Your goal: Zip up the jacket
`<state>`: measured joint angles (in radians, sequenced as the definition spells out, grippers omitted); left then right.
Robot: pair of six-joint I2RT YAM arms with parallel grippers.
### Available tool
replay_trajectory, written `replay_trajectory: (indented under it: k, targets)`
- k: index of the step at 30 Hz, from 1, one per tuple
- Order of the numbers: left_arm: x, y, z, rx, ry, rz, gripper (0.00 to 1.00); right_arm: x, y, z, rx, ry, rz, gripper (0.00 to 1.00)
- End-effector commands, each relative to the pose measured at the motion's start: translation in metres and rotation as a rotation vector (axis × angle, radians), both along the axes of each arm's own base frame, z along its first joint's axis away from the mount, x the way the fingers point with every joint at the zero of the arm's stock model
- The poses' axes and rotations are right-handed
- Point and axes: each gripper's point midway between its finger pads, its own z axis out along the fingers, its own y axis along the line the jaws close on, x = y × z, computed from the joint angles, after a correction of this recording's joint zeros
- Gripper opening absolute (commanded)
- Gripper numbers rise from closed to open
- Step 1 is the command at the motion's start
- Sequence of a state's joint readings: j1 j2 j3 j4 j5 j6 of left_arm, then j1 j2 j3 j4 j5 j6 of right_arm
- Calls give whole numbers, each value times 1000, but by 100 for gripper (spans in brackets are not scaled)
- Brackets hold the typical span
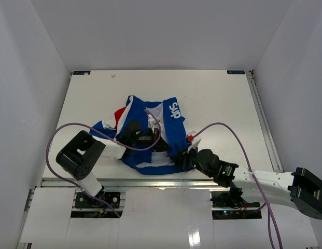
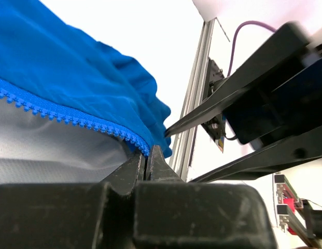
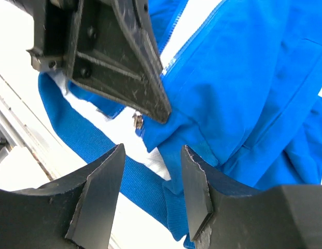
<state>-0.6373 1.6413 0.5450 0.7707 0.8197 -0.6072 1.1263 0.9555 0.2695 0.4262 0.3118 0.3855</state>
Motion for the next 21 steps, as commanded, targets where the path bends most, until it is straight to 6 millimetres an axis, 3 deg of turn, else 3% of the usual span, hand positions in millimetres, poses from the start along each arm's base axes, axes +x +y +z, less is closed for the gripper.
replay_trajectory:
  k: [1,21]
  targets:
    - [-1,1,20,-45,-86,1,0,2,14,23,68,-58,35,53]
    - [-16,5,37,-116,-115,-35,0,11,25,23,72,-84,25,41]
